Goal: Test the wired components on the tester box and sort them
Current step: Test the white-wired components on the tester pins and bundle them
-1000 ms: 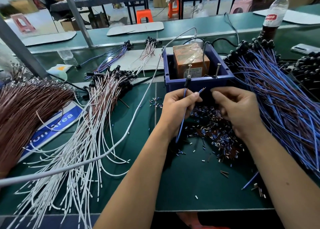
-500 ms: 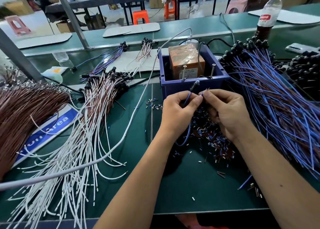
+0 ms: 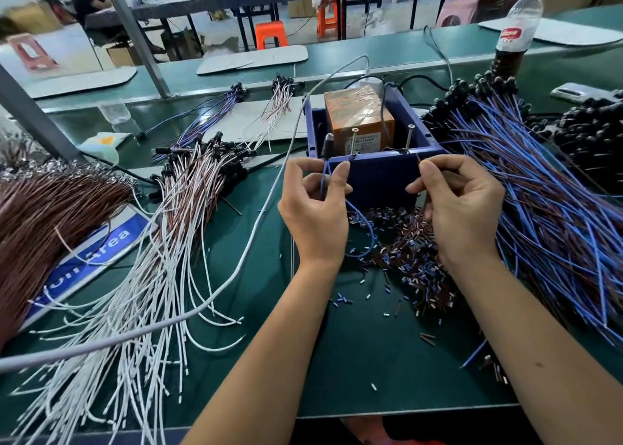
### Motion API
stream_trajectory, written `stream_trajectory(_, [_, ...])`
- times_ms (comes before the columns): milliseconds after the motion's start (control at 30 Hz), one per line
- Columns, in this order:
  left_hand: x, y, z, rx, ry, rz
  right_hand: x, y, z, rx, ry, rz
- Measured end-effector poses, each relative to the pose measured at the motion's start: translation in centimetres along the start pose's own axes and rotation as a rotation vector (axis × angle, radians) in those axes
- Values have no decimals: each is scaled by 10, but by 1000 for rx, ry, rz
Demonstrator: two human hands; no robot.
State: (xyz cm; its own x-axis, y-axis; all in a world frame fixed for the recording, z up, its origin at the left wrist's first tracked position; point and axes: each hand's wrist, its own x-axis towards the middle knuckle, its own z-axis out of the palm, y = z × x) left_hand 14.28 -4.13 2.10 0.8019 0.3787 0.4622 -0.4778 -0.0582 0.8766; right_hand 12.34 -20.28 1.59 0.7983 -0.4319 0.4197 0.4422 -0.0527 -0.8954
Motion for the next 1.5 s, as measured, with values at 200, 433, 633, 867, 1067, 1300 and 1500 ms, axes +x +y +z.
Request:
stream_trajectory(200, [1, -2, -1, 35, 73, 7, -1, 0, 0, -237, 90, -147])
stream_trajectory(433, [0, 3, -2, 49, 35, 10, -5, 0, 4, -386, 79, -305])
stream_trajectory(633, [-13, 6, 3, 83, -308, 186, -6, 2, 8, -351, 74, -241])
stream_trajectory(867, [-26, 4, 15, 140, -468, 345, -11, -2, 11, -379, 27, -252])
stream_trajectory(1067, [-24, 5, 15, 57, -298, 211, -12, -4, 14, -374, 110, -287])
stream_trajectory(1300, [-3, 1, 5, -32, 145, 69, -9, -3, 12, -415, 240, -312])
stream_trajectory(1500, [0, -2, 6, -29, 72, 51, -8, -6, 16, -441, 256, -340])
